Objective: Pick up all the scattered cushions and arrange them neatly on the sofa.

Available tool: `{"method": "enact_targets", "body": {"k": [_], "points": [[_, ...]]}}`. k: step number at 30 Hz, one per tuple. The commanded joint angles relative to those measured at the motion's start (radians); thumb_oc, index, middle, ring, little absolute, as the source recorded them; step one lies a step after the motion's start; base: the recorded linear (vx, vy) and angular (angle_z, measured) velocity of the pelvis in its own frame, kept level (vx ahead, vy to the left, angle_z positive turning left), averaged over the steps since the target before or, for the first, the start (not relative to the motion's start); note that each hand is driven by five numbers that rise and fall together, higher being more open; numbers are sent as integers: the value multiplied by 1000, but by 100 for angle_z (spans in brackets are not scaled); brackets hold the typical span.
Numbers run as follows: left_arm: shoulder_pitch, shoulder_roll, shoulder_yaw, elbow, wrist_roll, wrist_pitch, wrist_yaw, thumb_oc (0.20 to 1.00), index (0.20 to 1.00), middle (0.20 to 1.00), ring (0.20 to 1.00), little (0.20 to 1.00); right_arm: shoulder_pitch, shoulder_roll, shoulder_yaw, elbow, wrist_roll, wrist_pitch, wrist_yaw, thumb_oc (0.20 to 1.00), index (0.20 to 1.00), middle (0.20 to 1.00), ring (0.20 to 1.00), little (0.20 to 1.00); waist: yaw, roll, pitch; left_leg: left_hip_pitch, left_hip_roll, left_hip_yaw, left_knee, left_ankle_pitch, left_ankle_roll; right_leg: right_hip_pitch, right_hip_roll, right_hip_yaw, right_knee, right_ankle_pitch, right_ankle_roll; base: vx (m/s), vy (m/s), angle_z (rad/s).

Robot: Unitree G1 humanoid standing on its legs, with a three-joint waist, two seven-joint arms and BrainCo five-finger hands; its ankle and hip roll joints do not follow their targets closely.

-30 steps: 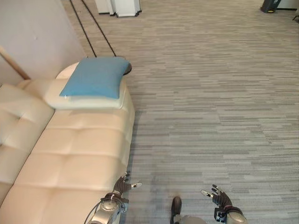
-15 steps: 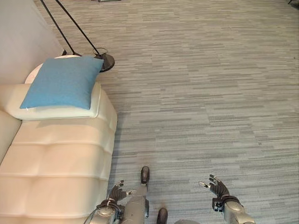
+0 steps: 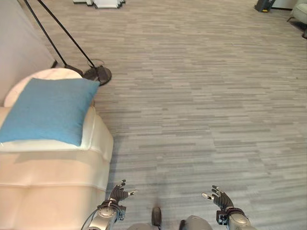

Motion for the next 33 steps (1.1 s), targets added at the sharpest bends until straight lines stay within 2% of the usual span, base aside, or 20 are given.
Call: {"method": "enact_targets", "body": {"k": [1, 2, 4, 9, 11, 12, 13, 14, 15, 17, 19, 21, 23, 24, 25, 26, 28, 29, 32, 33], "points": [[7, 26, 27, -6, 17, -26, 7, 1000, 1000, 1000, 1000, 1000, -1, -13, -12, 2, 0, -18, -5, 1000, 1000, 1000, 1000, 1000, -1, -29, 28, 33, 79, 15, -8, -83, -141, 124, 75, 27, -473, 217, 12, 288, -138, 26], [0, 28, 30, -1, 22, -27, 7, 1000, 1000, 1000, 1000, 1000, 1, -13, -18, 4, 3, -21, -9, 1000, 1000, 1000, 1000, 1000, -3, -33, 30, 42, 78, 10, -8, -90, -148, 124, 88, 48, -597, 249, 22, 281, -155, 14], [-20, 28, 33, 19, 40, -29, 7, 1000, 1000, 1000, 1000, 1000, 5, -12, -28, 13, -6, -17, -14, 1000, 1000, 1000, 1000, 1000, -10, -39, 26, 56, 82, -1, -8, -106, -162, 130, 95, 75, -721, 288, 38, 313, -177, 21], [-3, 7, 32, 58, 45, -33, 0, 1000, 1000, 1000, 1000, 1000, 19, -15, -28, 53, -3, -21, -6, 1000, 1000, 1000, 1000, 1000, -10, -45, -12, 81, 93, -29, 76, -159, -175, 195, 110, 88, -706, 284, 6, 356, -189, 49], [-18, -13, 30, 101, 14, -29, -8, 1000, 1000, 1000, 1000, 1000, 4, -41, -16, 78, 3, -27, -2, 1000, 1000, 1000, 1000, 1000, 4, -50, 0, -52, 89, -55, 405, -105, -219, 292, 114, 43, -748, 258, -35, 369, -274, 61], [-21, -13, 32, 99, 7, -28, -5, 1000, 1000, 1000, 1000, 1000, 1, -46, -17, 69, 7, -28, -3, 1000, 1000, 1000, 1000, 1000, 3, -52, 3, -85, 94, -46, 472, -94, -227, 309, 114, 27, -748, 245, -44, 531, -189, 105], [-15, -7, 42, 117, 0, -31, -3, 1000, 1000, 1000, 1000, 1000, -2, -60, -18, 61, 15, -22, 3, 1000, 1000, 1000, 1000, 1000, 5, -63, 3, -124, 118, 22, 350, -120, -218, 358, 94, -19, -748, 193, -53, 511, -78, 77], [-13, -9, 45, 131, 2, -31, -3, 1000, 1000, 1000, 1000, 1000, -1, -60, -20, 63, 12, -22, 2, 1000, 1000, 1000, 1000, 1000, 3, -61, -1, -113, 126, 37, 250, -112, -216, 366, 93, -31, -748, 186, -50, 509, -18, 23], [-12, -11, 45, 141, 11, -29, -2, 1000, 1000, 1000, 1000, 1000, 0, -59, -22, 68, 10, -21, 1, 1000, 1000, 1000, 1000, 1000, 1, -58, -8, -118, 134, 41, 181, -88, -216, 369, 93, -44, -748, 179, -50, 227, 59, 45], [-15, -13, 42, 141, 29, -25, 1, 1000, 1000, 1000, 1000, 1000, 3, -60, -26, 74, 3, -22, -5, 1000, 1000, 1000, 1000, 1000, -7, -44, -17, -140, 160, 76, 8, 18, -234, 373, 99, -79, -748, 162, -49, 220, 88, 67], [-26, -13, 38, 150, 46, -22, 2, 1000, 1000, 1000, 1000, 1000, 1, -60, -27, 79, -8, -22, -13, 1000, 1000, 1000, 1000, 1000, -12, -43, -13, -178, 180, 125, -8, 14, -252, 397, 97, -98, -748, 145, -46, 245, 128, 26], [-34, -9, 41, 142, 48, -20, 1, 1000, 1000, 1000, 1000, 1000, -4, -65, -30, 85, -20, -17, -19, 1000, 1000, 1000, 1000, 1000, -24, -41, -16, -212, 209, 215, -8, 24, -264, 421, 88, -127, -748, 142, -43, 230, 168, 55], [-24, -8, 46, 139, 43, -20, -3, 1000, 1000, 1000, 1000, 1000, 1, -60, -35, 91, -25, -10, -16, 1000, 1000, 1000, 1000, 1000, -21, -37, -35, -190, 211, 223, -8, 42, -261, 451, 85, -145, -748, 137, -33, 346, 237, 51], [-20, -10, 44, 146, 45, -21, -6, 1000, 1000, 1000, 1000, 1000, 5, -52, -36, 100, -28, -9, -15, 1000, 1000, 1000, 1000, 1000, -20, -36, -48, -188, 205, 220, -8, 62, -258, 465, 74, -160, -748, 136, -26, 631, 497, 38], [-17, -9, 44, 152, 43, -22, -5, 1000, 1000, 1000, 1000, 1000, 2, -44, -37, 112, -35, -5, -15, 1000, 1000, 1000, 1000, 1000, -13, -42, -64, -171, 181, 221, -8, 46, -242, 477, 43, -165, -730, 144, -11, 403, 346, 45], [-17, -9, 44, 152, 42, -22, -5, 1000, 1000, 1000, 1000, 1000, 2, -44, -37, 112, -35, -5, -15, 1000, 1000, 1000, 1000, 1000, -12, -42, -64, -171, 181, 221, -8, 46, -241, 477, 42, -165, -729, 144, -10, 541, 495, 57], [-8, -1, 54, 167, 38, -20, -7, 1000, 1000, 1000, 1000, 1000, 6, -19, -52, 114, -15, -6, -13, 1000, 1000, 1000, 1000, 1000, -7, -61, -80, -131, 138, 223, -8, 12, -205, 467, -22, -161, -620, 192, 24, 389, 377, 30], [-8, -1, 54, 167, 38, -20, -7, 1000, 1000, 1000, 1000, 1000, 6, -19, -52, 114, -15, -6, -13, 1000, 1000, 1000, 1000, 1000, -7, -61, -80, -131, 137, 224, -8, 11, -204, 466, -23, -161, -618, 192, 25, 247, 262, -4], [4, 16, 54, 138, 34, -19, -13, 1000, 1000, 1000, 1000, 1000, 0, -6, -50, 112, -8, -4, -4, 1000, 1000, 1000, 1000, 1000, 3, -72, -74, -89, 91, 203, -8, -43, -151, 397, -93, -152, -392, 269, 46, 273, 335, 33], [5, 18, 54, 142, 35, -18, -14, 1000, 1000, 1000, 1000, 1000, -7, -2, -45, 115, -11, -1, -2, 1000, 1000, 1000, 1000, 1000, 4, -72, -69, -67, 73, 200, -8, -63, -133, 371, -122, -151, -312, 325, 61, 276, 375, 85]]}}
